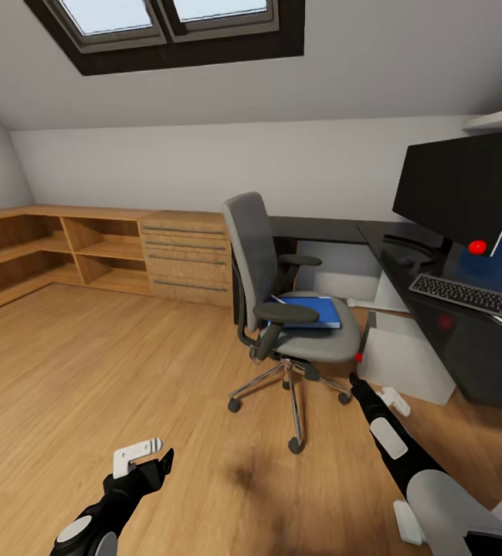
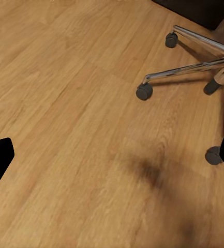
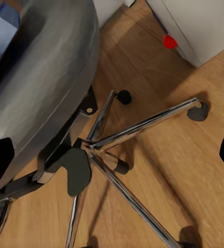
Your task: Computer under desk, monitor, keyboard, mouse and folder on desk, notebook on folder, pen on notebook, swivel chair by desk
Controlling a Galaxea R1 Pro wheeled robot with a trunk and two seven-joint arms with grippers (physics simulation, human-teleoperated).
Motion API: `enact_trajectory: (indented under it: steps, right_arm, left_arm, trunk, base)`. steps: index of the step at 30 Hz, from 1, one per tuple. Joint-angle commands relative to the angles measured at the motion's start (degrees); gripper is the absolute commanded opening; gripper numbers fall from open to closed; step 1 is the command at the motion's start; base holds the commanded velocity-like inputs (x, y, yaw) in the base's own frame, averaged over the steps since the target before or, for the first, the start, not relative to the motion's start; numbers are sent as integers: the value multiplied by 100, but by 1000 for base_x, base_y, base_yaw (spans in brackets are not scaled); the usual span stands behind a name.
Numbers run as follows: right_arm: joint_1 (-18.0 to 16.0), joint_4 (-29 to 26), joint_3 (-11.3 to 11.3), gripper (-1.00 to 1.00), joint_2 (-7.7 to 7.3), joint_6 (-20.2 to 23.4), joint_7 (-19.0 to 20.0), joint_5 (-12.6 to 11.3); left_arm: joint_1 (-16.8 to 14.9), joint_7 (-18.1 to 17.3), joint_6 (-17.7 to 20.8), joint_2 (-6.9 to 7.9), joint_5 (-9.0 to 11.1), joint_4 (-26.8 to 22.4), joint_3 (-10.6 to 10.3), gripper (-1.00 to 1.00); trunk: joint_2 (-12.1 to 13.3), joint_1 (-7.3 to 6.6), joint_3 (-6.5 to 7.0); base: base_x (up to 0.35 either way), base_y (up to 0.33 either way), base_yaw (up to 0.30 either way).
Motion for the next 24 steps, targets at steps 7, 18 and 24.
enact_trajectory:
  steps: [7, 18, 24]
  right_arm:
    - [-2, -5, -1, 100, -31, -13, 25, -64]
    - [-2, 1, -1, 100, -75, -16, 25, -64]
    - [-2, 7, -1, 100, -82, -21, 25, -57]
  left_arm:
    - [0, 37, 31, -3, 61, -9, 2, 100]
    - [0, 37, 34, -3, 61, -9, 3, 100]
    - [0, 37, 34, -3, 61, -9, 2, 100]
  trunk:
    - [280, -155, 122]
    - [721, -397, 319]
    - [882, -485, 391]
  base:
    - [0, 0, 0]
    - [0, 0, 0]
    - [0, 0, 0]
